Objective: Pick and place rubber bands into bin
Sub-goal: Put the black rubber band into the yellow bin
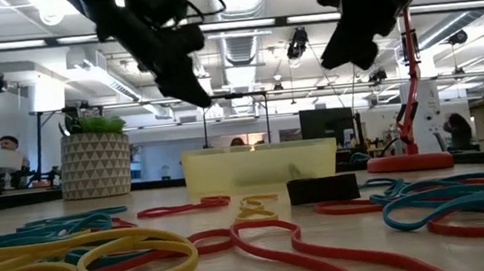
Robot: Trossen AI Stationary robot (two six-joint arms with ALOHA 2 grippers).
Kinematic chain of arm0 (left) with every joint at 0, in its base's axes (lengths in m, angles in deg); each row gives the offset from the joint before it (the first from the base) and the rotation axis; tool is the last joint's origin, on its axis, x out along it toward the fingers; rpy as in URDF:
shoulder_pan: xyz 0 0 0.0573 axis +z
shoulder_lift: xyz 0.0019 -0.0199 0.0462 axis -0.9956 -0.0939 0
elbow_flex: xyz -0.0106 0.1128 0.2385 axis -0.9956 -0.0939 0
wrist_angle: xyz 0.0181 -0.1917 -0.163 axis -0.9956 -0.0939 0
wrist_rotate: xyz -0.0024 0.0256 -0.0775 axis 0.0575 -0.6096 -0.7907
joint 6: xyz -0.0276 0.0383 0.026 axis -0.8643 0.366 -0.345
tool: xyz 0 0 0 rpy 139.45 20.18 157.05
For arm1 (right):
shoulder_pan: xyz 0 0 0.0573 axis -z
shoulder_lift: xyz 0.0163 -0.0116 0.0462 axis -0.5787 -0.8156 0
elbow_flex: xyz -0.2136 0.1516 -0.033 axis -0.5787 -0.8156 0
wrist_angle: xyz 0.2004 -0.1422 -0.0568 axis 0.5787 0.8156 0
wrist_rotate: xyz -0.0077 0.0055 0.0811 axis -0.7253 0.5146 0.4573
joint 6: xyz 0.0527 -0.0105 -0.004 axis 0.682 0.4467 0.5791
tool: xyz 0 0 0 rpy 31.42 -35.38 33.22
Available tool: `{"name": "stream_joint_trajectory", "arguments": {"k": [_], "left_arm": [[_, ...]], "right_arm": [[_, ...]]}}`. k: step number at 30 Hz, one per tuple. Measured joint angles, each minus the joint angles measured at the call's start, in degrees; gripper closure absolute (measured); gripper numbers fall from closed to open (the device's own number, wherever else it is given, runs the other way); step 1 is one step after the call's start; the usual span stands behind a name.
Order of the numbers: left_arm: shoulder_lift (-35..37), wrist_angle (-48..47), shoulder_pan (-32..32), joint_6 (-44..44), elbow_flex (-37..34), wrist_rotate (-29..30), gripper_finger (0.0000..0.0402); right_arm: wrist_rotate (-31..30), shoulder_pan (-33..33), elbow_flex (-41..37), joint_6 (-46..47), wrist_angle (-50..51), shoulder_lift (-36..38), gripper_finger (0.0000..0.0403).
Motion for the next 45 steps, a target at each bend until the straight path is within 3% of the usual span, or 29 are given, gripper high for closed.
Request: {"name": "stream_joint_trajectory", "arguments": {"k": [4, 8, 16, 34, 45], "left_arm": [[4.60, -1.89, -1.76, -0.95, -1.73, 0.28, 0.0307], [9.32, -1.55, -2.74, -3.67, -4.91, 0.76, 0.0307], [16.38, -0.58, -3.37, -7.61, -11.04, 2.10, 0.0307], [20.38, 5.74, -3.37, -9.07, -15.87, 2.47, 0.0307], [20.29, 6.05, -3.37, -9.07, -15.87, 2.49, 0.0307]], "right_arm": [[1.19, -3.16, 0.09, -3.15, -8.30, -6.85, 0.0335], [1.51, -5.65, 0.98, -4.06, -10.09, -14.22, 0.0335], [10.03, -6.74, 4.28, -2.94, -15.96, -24.31, 0.0335], [7.17, -7.38, 6.27, -3.16, -14.11, -28.55, 0.0258], [7.13, -8.55, 6.27, -0.61, -14.51, -31.80, 0.0264]]}}
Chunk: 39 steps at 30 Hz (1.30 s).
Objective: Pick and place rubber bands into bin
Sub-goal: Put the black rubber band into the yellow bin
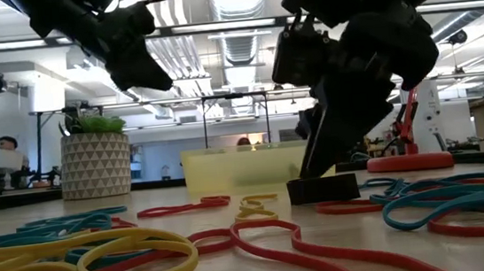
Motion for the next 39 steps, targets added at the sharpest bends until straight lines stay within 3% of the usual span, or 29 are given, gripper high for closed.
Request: {"name": "stream_joint_trajectory", "arguments": {"k": [10, 18, 33, 39], "left_arm": [[0.00, 0.14, 0.00, -0.04, 0.00, 0.00, 0.0307], [-0.20, 0.12, 0.00, -0.09, 0.00, -0.01, 0.0307], [-0.35, 0.19, 0.00, 0.00, 0.00, 0.00, 0.0307], [-0.35, 0.23, 0.00, -0.02, -0.11, 0.00, 0.0307]], "right_arm": [[-1.46, -0.52, 0.37, 1.33, 0.16, -1.97, 0.0296], [-3.66, -0.46, 0.35, 0.37, 0.82, 0.17, 0.0388], [-4.54, -0.26, 0.37, -2.10, 2.56, 5.26, 0.0393], [-1.83, -0.41, 0.37, -2.67, 1.92, 3.56, 0.0355]]}}
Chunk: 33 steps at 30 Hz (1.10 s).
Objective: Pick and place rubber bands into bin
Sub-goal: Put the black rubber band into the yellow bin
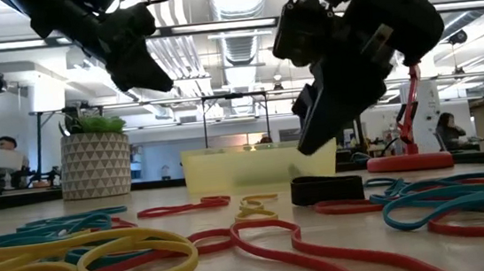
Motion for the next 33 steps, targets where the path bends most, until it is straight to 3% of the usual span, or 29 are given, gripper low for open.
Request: {"name": "stream_joint_trajectory", "arguments": {"k": [7, 14, 23, 33], "left_arm": [[0.00, 0.00, 0.00, -0.04, -0.09, 0.00, 0.0307], [0.00, 0.20, 0.00, -0.07, -0.12, 0.00, 0.0307], [0.00, 0.02, 0.00, -0.09, -0.17, 0.02, 0.0307], [0.00, 0.08, -0.02, -0.10, -0.83, 0.67, 0.0307]], "right_arm": [[0.38, -0.08, 0.60, 0.77, -0.01, -2.14, 0.0294], [0.51, -0.09, 0.76, 0.91, -0.33, -3.36, 0.0276], [0.45, -0.50, 0.81, 1.56, -3.22, -5.43, 0.0284], [0.34, -0.47, 0.81, 0.44, -3.27, -5.43, 0.0342]]}}
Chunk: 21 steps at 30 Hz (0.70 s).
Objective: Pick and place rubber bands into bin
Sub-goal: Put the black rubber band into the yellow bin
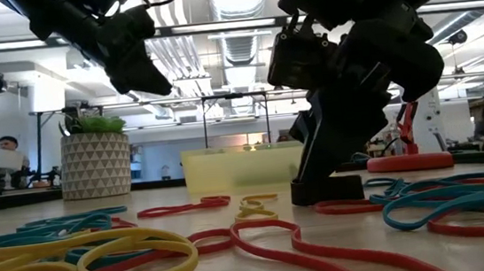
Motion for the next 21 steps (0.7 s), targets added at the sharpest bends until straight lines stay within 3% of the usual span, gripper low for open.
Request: {"name": "stream_joint_trajectory", "arguments": {"k": [6, 21], "left_arm": [[0.00, 0.08, 0.02, 0.02, 0.00, 0.09, 0.0307], [0.00, 0.08, 0.01, -1.36, 0.00, 0.16, 0.0307]], "right_arm": [[0.00, -0.01, 0.00, -0.17, -0.02, 0.02, 0.0355], [-0.07, -0.01, -0.02, -0.17, -0.02, 0.02, 0.0332]]}}
